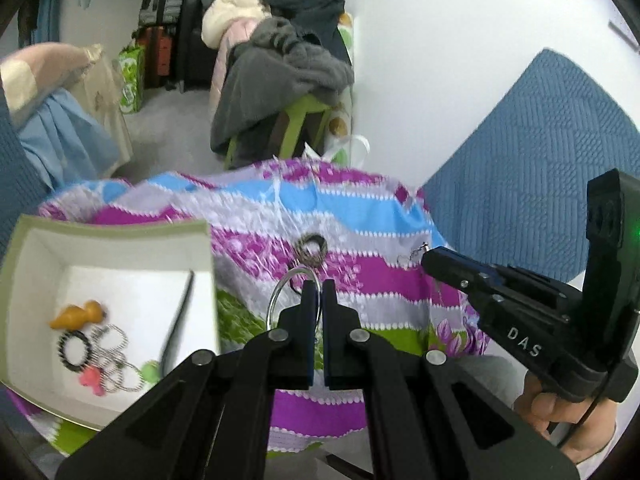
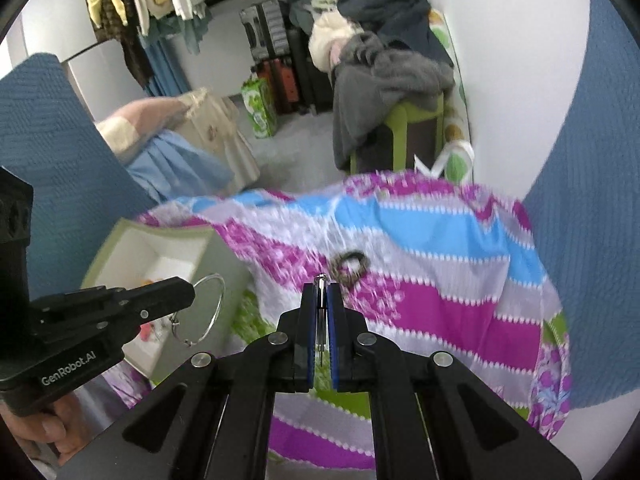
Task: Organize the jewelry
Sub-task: 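Carry the hoop and keyring into the white box and open both tools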
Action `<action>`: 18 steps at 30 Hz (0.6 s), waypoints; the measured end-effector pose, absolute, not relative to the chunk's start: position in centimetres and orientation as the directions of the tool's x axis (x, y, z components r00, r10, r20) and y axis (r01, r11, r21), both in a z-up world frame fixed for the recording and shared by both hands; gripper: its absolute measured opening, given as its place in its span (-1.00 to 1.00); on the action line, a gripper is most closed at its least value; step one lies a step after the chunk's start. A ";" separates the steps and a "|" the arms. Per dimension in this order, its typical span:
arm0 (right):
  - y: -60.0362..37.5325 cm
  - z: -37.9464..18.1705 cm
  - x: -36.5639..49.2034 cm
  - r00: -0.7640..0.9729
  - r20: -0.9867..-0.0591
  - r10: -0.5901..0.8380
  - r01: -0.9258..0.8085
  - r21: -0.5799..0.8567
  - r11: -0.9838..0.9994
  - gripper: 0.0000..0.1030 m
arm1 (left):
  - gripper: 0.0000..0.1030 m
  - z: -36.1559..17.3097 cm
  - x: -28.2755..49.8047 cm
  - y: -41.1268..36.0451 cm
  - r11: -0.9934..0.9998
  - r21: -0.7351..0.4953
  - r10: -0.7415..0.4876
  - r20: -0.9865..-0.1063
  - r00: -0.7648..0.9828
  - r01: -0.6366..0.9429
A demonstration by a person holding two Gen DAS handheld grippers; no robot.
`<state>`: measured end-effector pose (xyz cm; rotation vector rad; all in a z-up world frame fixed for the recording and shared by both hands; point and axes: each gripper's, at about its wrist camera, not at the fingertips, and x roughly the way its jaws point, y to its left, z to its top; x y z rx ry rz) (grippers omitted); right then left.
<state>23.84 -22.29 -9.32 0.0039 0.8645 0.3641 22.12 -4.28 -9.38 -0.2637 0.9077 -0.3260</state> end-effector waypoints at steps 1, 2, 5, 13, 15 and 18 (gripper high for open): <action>-21.9 -8.6 23.8 0.598 -0.735 0.319 -0.318 0.148 0.936 -0.93 | -0.97 -8.7 22.1 -3.8 0.920 -0.354 -0.381 -0.718 0.583 0.166; -21.4 -7.9 23.8 0.605 -0.728 0.323 -0.325 0.145 0.935 -0.93 | -0.97 -8.1 22.2 -3.3 0.921 -0.351 -0.378 -0.713 0.591 0.166; -19.8 -6.1 23.8 0.617 -0.709 0.340 -0.347 0.142 0.927 -0.93 | -0.97 -6.3 22.2 -1.7 0.927 -0.336 -0.363 -0.699 0.617 0.165; -13.5 -5.2 23.2 0.585 -0.699 0.411 -0.422 0.170 0.891 -0.93 | -0.97 -6.0 21.6 3.5 0.938 -0.321 -0.326 -0.698 0.638 0.127; -11.9 -6.1 23.0 0.559 -0.707 0.433 -0.440 0.190 0.878 -0.93 | -0.97 -7.2 21.4 4.8 0.941 -0.322 -0.314 -0.710 0.630 0.106; -9.4 -7.8 22.7 0.515 -0.725 0.457 -0.462 0.214 0.861 -0.93 | -0.97 -9.4 20.7 6.7 0.945 -0.319 -0.297 -0.736 0.608 0.075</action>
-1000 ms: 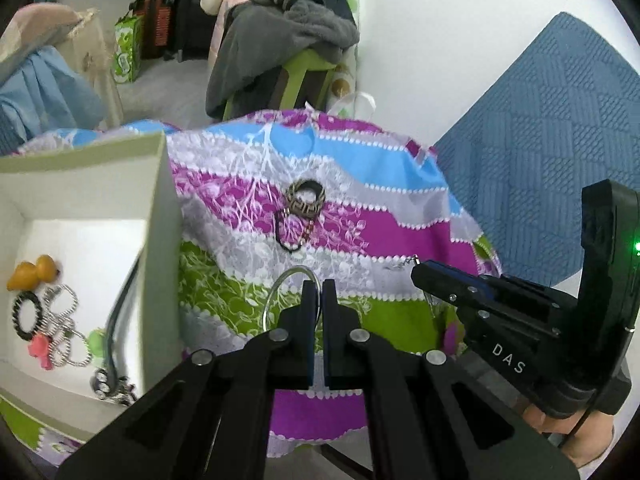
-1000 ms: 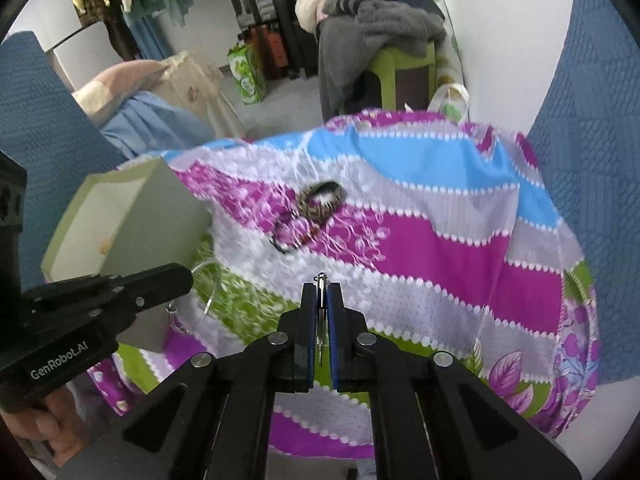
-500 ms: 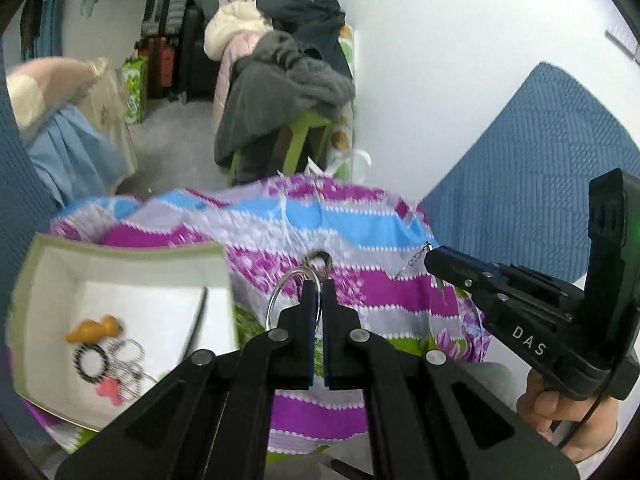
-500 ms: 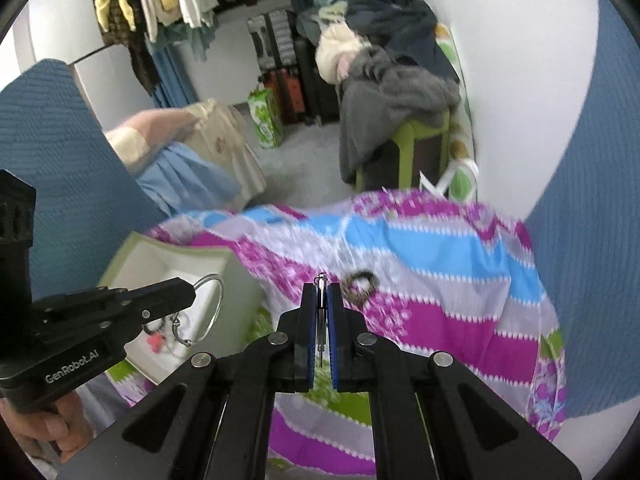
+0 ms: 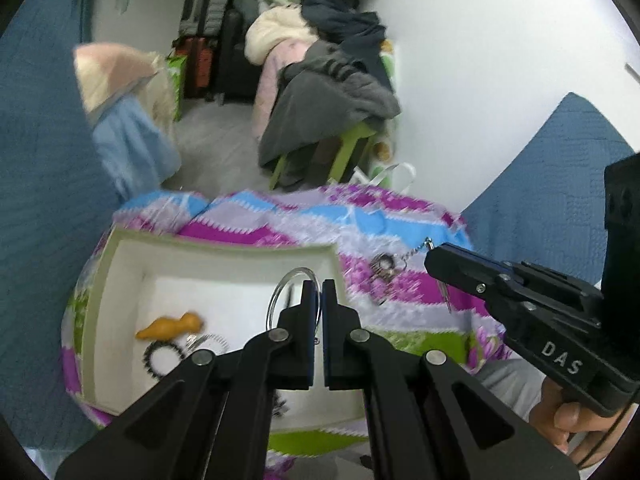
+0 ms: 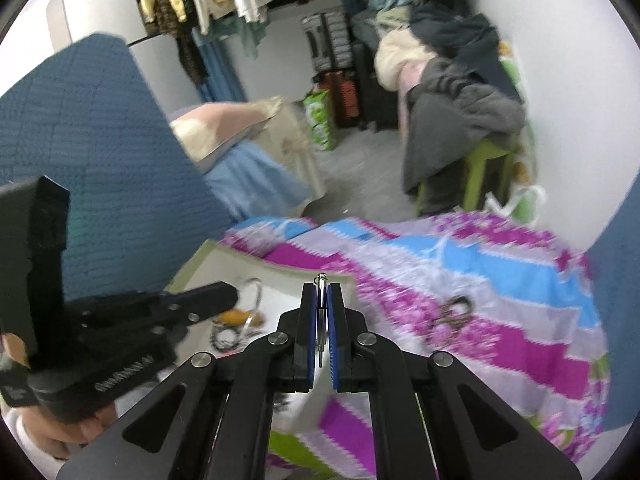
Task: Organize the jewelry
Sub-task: 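Carry the hoop and keyring into the white box and open both tools, then move both tools back toward the patterned bead bracelet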
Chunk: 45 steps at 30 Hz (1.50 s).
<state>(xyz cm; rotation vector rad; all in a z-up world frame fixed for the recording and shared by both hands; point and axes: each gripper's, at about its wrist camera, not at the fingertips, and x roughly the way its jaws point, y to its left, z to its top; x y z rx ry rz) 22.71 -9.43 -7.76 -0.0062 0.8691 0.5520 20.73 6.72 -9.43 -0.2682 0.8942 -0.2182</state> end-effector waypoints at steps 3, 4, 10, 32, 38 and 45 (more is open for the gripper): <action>-7.3 -9.5 22.6 0.476 -0.746 0.467 -0.478 0.227 0.849 -0.93 | -0.97 -11.4 20.2 8.3 0.942 -0.333 -0.296 -0.756 0.583 0.046; -6.9 -9.9 22.6 0.469 -0.751 0.465 -0.482 0.224 0.847 -0.93 | -0.97 -12.1 19.9 8.6 0.942 -0.334 -0.295 -0.762 0.577 0.039; -5.0 -13.7 22.1 0.409 -0.799 0.440 -0.495 0.210 0.843 -0.93 | -0.97 -15.0 18.7 10.1 0.940 -0.342 -0.284 -0.781 0.556 -0.001; -9.4 -9.1 21.1 0.479 -0.713 0.513 -0.549 0.213 0.808 -0.20 | 0.00 -10.6 16.5 10.0 0.942 -0.333 -0.229 -0.712 0.664 -0.033; -13.6 -7.4 21.5 0.546 -0.671 0.501 -0.529 0.188 0.828 -0.19 | 0.00 -8.8 17.0 7.1 0.937 -0.350 -0.244 -0.666 0.705 -0.007; -19.2 -7.9 22.4 0.592 -0.660 0.463 -0.478 0.175 0.861 -0.19 | 0.00 -8.6 18.4 2.1 0.926 -0.376 -0.285 -0.635 0.718 0.034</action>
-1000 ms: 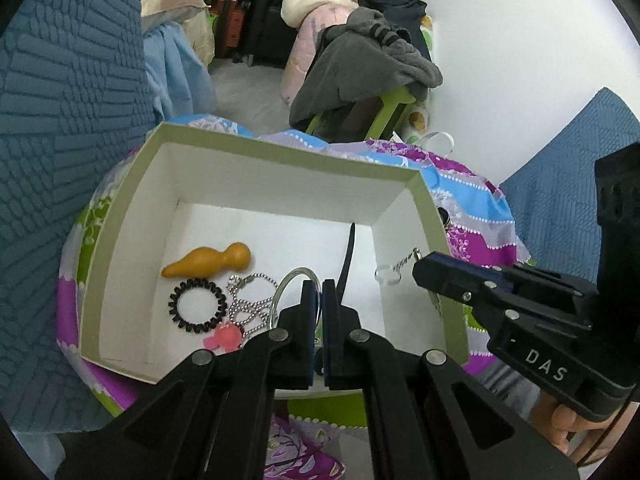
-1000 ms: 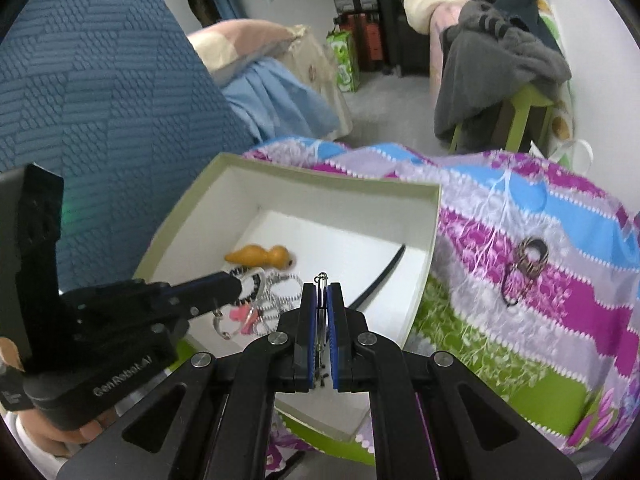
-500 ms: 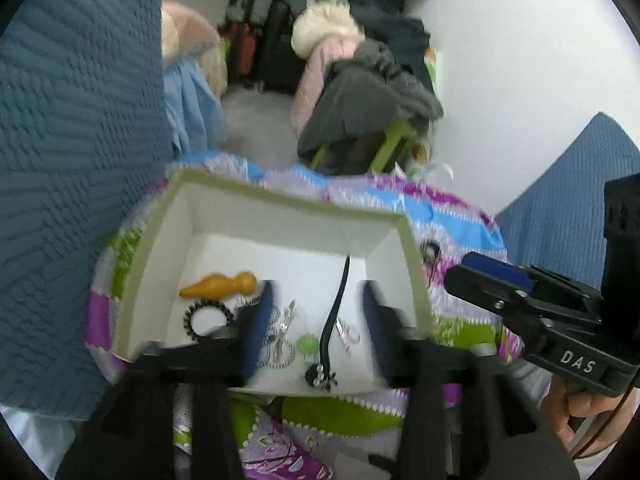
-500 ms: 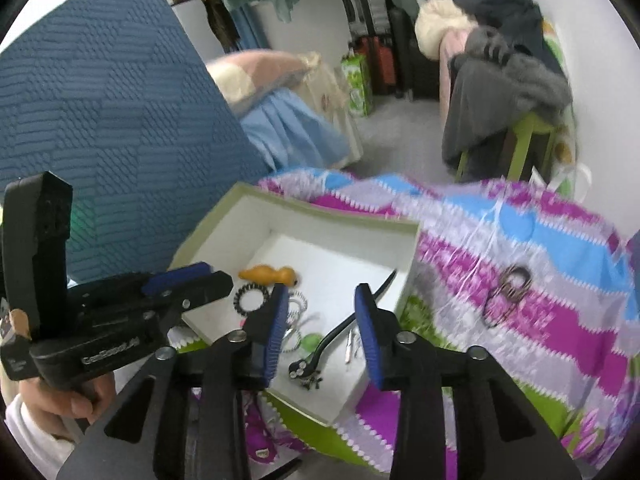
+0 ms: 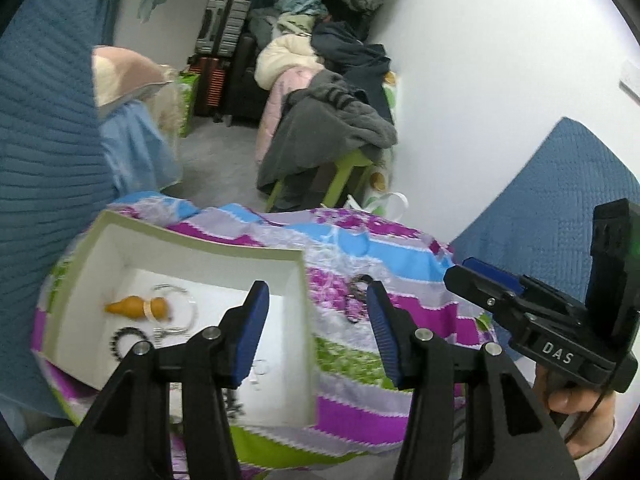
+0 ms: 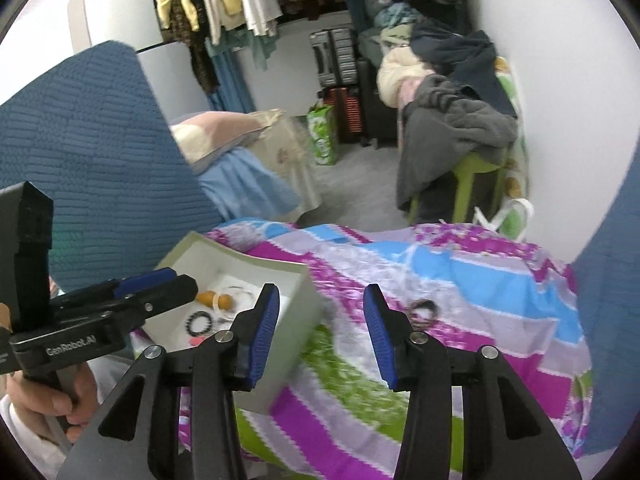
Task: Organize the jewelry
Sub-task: 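Move both tools back toward the patterned bead bracelet, then grasp the patterned bead with the right tool while the left tool grasps the red beads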
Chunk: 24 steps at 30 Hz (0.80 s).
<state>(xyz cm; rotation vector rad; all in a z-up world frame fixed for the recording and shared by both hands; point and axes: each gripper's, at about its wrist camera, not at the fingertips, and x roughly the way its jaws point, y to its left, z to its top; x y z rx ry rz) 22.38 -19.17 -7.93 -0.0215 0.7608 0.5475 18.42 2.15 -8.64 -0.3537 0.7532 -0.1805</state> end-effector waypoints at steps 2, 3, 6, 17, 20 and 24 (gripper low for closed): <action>-20.9 -8.5 22.8 0.603 -0.659 0.450 -0.457 0.176 0.872 -0.19 | 0.00 -8.9 18.9 0.6 0.920 -0.388 -0.308 -0.631 0.712 0.054; -21.7 -8.8 23.0 0.607 -0.661 0.441 -0.446 0.177 0.877 -0.19 | 0.00 -9.2 19.2 -0.4 0.919 -0.390 -0.316 -0.630 0.709 0.064; -24.2 -10.2 24.1 0.613 -0.672 0.415 -0.405 0.184 0.895 -0.20 | 0.00 -10.2 20.1 -2.8 0.917 -0.392 -0.332 -0.639 0.693 0.078; -27.4 -16.7 29.6 0.536 -0.723 0.436 -0.391 0.245 0.887 -0.40 | -0.21 -15.9 23.5 -8.6 0.919 -0.385 -0.356 -0.702 0.617 0.092; -27.0 -18.4 31.5 0.501 -0.737 0.454 -0.412 0.258 0.874 -0.50 | -0.29 -17.9 24.6 -9.5 0.924 -0.373 -0.350 -0.732 0.584 0.087; -25.7 -20.5 34.1 0.451 -0.752 0.480 -0.456 0.268 0.849 -0.57 | -0.38 -21.0 26.6 -9.8 0.929 -0.366 -0.336 -0.770 0.542 0.056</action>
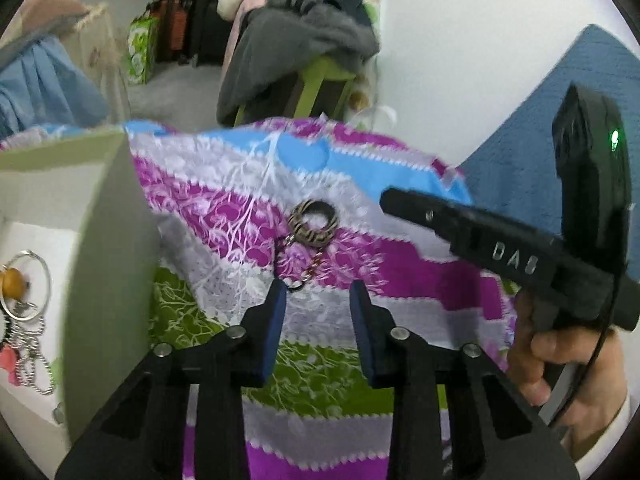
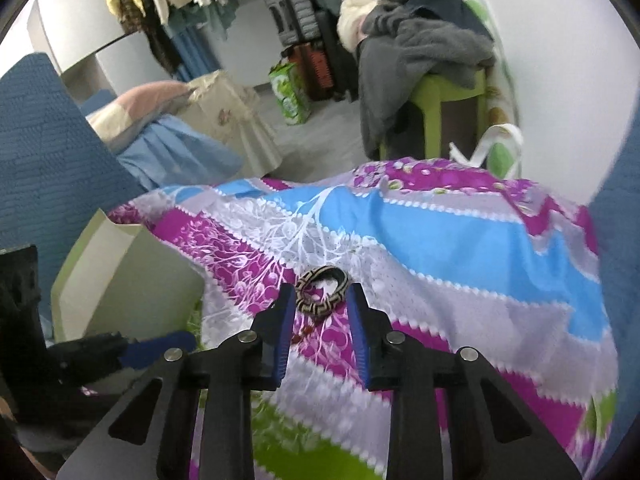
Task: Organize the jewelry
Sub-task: 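Grasp the patterned bead with the right tool while the left tool grasps the red beads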
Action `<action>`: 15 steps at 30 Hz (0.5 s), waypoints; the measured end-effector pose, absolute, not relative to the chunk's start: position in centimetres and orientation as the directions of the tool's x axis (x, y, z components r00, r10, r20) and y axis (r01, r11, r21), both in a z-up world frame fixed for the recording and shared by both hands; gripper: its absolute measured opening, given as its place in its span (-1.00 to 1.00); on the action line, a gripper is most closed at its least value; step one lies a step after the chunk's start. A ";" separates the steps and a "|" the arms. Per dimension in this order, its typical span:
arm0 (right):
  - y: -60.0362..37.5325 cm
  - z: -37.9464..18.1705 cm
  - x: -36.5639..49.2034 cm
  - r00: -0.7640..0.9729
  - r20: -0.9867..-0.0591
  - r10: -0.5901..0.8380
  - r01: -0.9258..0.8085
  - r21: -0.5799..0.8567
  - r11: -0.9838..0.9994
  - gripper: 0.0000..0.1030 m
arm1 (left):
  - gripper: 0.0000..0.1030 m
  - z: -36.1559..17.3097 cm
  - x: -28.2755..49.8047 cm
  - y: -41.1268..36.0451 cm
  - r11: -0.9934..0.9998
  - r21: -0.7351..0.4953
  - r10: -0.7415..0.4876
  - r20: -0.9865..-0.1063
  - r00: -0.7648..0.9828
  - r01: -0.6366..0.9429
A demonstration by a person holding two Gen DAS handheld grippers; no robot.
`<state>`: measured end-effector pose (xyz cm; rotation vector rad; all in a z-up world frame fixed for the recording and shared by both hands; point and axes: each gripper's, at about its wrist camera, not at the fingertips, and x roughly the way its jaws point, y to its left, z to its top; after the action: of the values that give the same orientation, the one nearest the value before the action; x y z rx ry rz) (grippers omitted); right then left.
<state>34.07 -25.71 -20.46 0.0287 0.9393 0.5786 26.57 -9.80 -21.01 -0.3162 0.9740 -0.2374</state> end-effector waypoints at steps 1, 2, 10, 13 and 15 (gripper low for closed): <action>-25.4 -21.0 34.7 0.437 -0.756 0.487 -0.465 0.274 0.842 -0.58 | -0.38 -21.5 27.0 -9.8 0.927 -0.372 -0.339 -0.774 0.535 0.051; -25.0 -21.7 35.4 0.423 -0.763 0.489 -0.471 0.275 0.838 -0.59 | -0.39 -22.0 27.3 -9.7 0.927 -0.373 -0.337 -0.777 0.532 0.043; -23.9 -25.9 37.8 0.362 -0.815 0.453 -0.493 0.245 0.835 -0.62 | -0.40 -24.3 29.3 -9.9 0.939 -0.342 -0.302 -0.802 0.516 0.018; -23.6 -26.9 38.0 0.358 -0.829 0.430 -0.491 0.224 0.842 -0.76 | -0.40 -24.7 29.7 -10.0 0.944 -0.329 -0.292 -0.807 0.513 0.020; -23.6 -26.9 38.1 0.366 -0.829 0.423 -0.496 0.211 0.842 -0.83 | -0.40 -24.7 29.9 -10.1 0.952 -0.306 -0.275 -0.808 0.520 0.027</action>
<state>38.07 -23.60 -26.90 -0.0794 1.0400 0.5911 29.94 -10.12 -24.69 -0.2700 1.0105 -0.1834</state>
